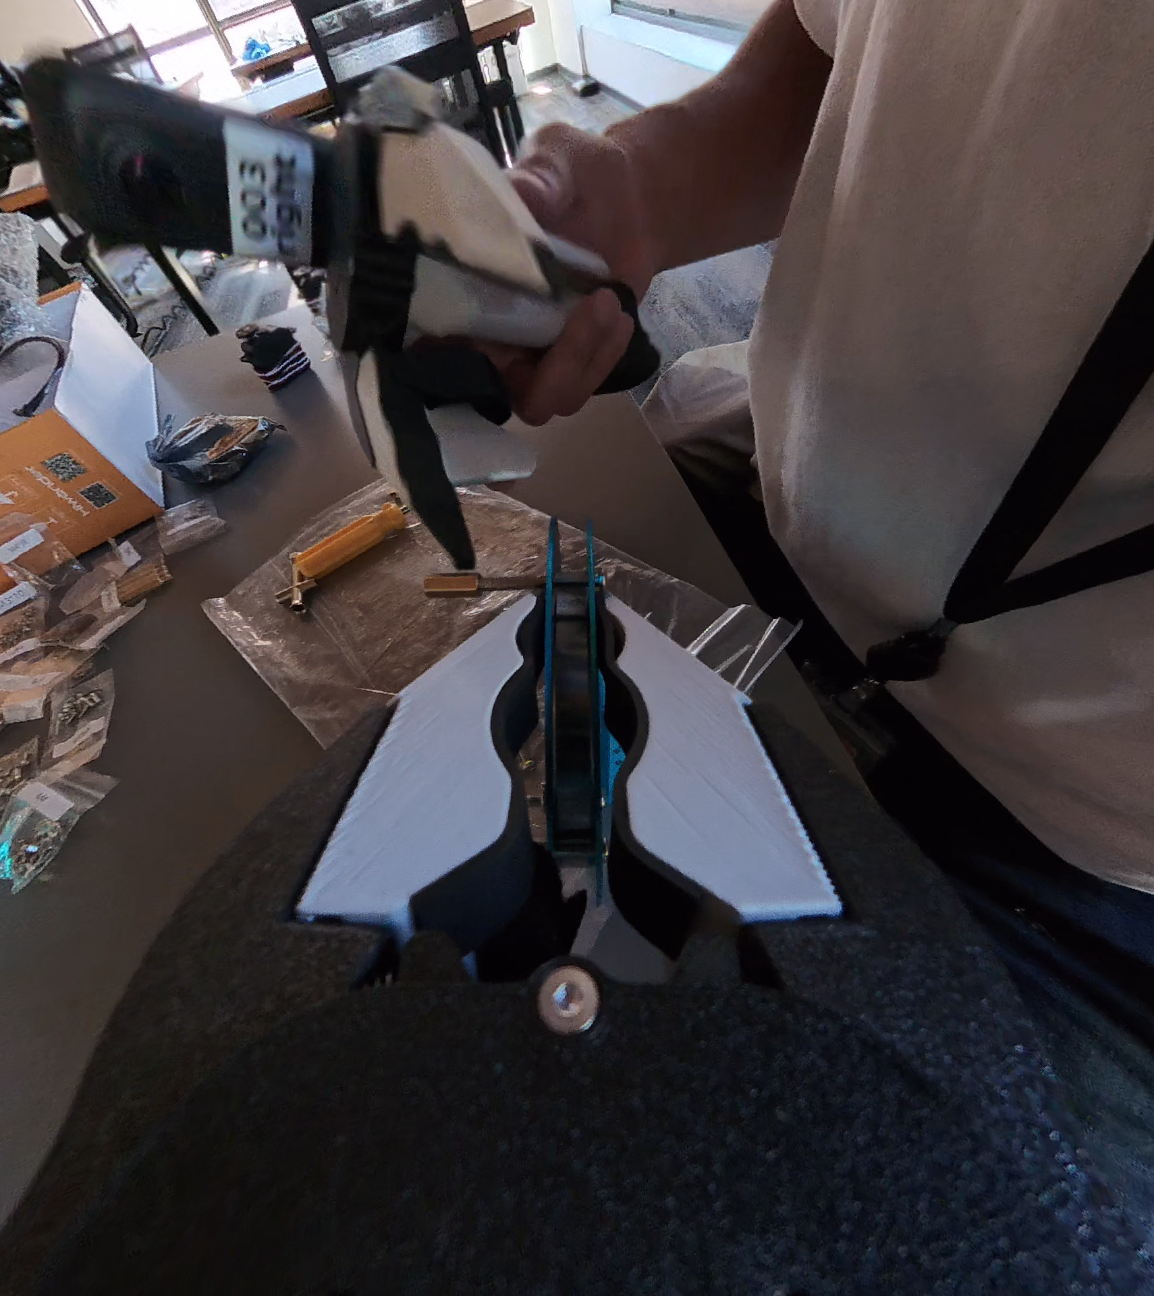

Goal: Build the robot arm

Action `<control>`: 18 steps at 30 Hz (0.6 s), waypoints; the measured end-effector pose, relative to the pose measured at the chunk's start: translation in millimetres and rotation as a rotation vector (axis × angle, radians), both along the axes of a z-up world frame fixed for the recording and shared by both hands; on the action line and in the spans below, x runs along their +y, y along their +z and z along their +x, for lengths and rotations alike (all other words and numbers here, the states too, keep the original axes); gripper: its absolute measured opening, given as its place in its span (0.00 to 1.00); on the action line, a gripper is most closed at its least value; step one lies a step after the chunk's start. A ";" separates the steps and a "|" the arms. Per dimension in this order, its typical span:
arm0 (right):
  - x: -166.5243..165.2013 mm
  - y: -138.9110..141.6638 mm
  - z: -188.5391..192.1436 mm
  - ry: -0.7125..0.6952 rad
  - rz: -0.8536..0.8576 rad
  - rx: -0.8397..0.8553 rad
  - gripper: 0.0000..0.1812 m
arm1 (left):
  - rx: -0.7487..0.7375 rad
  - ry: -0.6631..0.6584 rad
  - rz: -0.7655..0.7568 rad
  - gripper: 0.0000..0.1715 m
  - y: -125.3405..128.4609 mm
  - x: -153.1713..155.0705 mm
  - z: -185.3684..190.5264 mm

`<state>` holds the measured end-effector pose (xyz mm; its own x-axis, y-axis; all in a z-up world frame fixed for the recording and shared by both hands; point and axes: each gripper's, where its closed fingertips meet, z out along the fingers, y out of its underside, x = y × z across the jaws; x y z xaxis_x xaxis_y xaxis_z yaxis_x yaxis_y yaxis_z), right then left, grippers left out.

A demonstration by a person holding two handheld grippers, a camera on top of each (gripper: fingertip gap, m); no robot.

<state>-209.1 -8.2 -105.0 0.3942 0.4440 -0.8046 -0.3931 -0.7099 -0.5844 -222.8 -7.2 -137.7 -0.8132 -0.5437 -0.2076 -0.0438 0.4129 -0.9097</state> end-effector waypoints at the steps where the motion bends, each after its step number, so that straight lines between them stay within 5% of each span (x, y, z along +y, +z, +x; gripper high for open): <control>1: 0.4 -11.7 -0.1 -0.017 0.045 -0.176 0.36 | 0.000 0.017 0.001 0.07 0.2 1.5 2.3; 3: 6.3 -25.4 3.4 -0.095 0.144 -0.476 0.35 | 0.013 0.039 -0.012 0.07 0.6 3.3 5.7; 8: 14.1 -30.9 -6.3 -0.166 0.323 -0.750 0.23 | 0.025 0.062 -0.041 0.07 1.1 3.4 9.8; 18: 18.3 -30.1 -14.5 -0.166 0.405 -0.764 0.11 | 0.035 0.039 0.016 0.07 -1.6 3.8 2.3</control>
